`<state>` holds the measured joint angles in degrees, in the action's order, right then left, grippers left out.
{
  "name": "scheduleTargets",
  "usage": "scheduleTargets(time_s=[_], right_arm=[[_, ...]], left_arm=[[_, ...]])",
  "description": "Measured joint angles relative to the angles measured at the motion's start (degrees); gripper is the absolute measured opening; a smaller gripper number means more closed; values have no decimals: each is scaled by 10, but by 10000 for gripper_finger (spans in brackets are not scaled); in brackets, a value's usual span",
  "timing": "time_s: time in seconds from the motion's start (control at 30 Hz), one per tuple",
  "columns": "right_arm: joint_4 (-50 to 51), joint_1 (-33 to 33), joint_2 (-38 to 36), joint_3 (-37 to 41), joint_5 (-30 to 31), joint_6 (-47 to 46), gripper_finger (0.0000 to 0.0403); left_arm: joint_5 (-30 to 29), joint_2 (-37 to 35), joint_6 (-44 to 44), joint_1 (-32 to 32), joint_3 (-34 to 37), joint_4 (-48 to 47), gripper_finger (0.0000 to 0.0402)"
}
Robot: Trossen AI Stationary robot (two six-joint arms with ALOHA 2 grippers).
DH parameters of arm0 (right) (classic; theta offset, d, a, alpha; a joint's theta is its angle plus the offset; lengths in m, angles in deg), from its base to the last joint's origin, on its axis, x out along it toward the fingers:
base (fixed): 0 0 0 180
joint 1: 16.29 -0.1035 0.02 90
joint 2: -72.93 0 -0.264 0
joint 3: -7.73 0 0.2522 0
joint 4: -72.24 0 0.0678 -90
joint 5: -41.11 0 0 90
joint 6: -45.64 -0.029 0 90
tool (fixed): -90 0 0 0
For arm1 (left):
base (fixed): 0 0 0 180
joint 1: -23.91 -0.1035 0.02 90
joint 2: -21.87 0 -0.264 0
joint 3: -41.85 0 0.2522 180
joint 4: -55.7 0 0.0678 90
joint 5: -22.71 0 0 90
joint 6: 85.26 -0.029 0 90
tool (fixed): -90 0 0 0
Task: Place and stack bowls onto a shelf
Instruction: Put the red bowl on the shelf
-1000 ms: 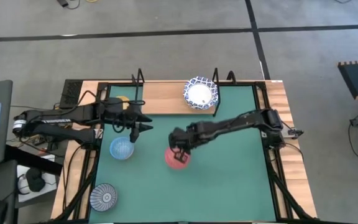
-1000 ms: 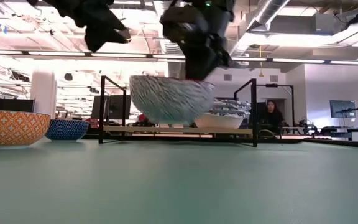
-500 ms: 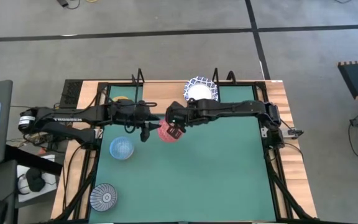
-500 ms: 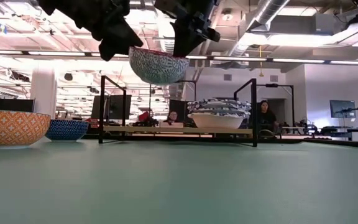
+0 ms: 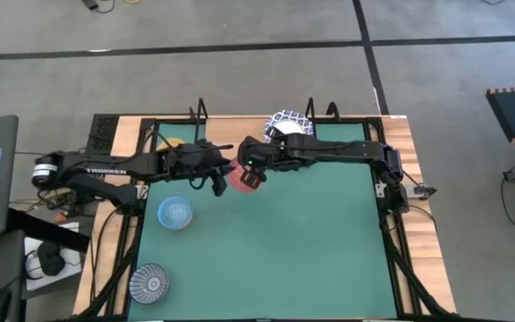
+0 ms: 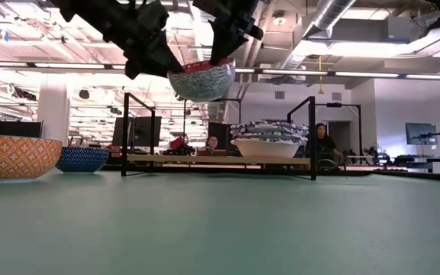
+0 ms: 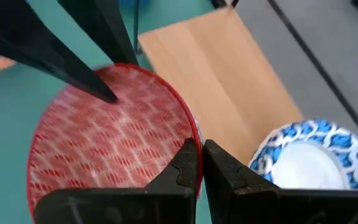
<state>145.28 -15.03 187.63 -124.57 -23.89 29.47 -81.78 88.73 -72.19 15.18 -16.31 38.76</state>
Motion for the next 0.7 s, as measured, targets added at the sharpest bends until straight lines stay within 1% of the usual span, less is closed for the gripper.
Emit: scheduleTargets(time_s=[0.13,0.23,0.3,0.43,0.53,0.63,0.7], right_arm=[[-7,-4,0,-1,2,2,33],[-20,-7,0,-2,1,12,32],[-26,-9,-2,-3,-11,24,31],[-40,-11,-2,-3,-22,40,31],[-52,-8,-2,-8,-7,42,37],[-42,-2,-1,-40,26,43,54],[-39,4,-2,-64,33,43,68]], left_arm=[[-35,8,1,0,0,15,59],[-44,9,1,-7,0,15,26],[-48,9,-7,-14,0,13,8],[-52,9,-20,-30,1,15,4],[-53,9,-34,-52,-16,-14,3],[-56,9,-52,-94,-49,-48,2],[-66,8,-62,-134,-66,-57,2]])
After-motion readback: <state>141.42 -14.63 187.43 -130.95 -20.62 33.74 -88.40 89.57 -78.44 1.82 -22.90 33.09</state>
